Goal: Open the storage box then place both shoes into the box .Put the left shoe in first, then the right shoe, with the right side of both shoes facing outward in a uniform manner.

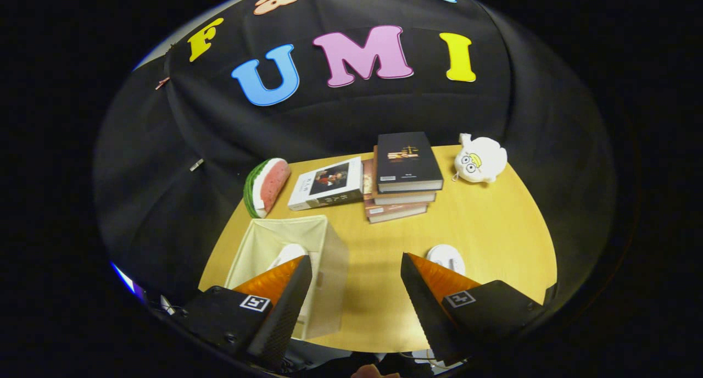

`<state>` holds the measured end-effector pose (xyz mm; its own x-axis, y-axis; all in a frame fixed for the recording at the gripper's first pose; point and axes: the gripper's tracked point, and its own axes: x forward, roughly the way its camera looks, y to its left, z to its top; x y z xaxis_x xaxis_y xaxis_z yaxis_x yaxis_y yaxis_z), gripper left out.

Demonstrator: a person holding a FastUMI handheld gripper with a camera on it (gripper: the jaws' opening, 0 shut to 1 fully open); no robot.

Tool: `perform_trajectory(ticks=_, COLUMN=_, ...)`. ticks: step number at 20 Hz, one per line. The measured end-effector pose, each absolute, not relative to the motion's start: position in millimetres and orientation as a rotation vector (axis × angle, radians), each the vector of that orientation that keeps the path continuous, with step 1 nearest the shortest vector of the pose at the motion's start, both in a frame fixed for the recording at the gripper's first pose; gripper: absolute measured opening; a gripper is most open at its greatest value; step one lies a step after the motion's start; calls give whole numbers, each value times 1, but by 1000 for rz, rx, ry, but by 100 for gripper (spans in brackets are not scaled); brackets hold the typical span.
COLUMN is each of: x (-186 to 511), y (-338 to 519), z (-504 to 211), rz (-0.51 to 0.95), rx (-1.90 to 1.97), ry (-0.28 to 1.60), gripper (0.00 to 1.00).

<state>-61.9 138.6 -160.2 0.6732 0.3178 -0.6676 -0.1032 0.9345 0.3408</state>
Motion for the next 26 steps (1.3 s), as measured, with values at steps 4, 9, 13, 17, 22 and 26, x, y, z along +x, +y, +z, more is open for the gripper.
perform_trajectory(ticks=4, x=-80, y=75, z=-209, rz=198, rx=216, ry=870, gripper=99)
perform_trajectory(ticks=9, x=-114, y=25, z=-296, rz=172, rx=170, ry=1014, gripper=99)
perform_trajectory(ticks=13, x=-126, y=25, z=-349, rz=157, rx=199, ry=1125, gripper=99)
perform_trajectory(ticks=17, x=-116, y=21, z=-392, rz=111, rx=167, ry=1166, gripper=94)
perform_trajectory(ticks=22, x=-83, y=24, z=-402, rz=34, rx=214, ry=1089, gripper=88)
perform_trajectory(ticks=26, x=-74, y=42, z=-406, rz=80, rx=246, ry=1033, gripper=67)
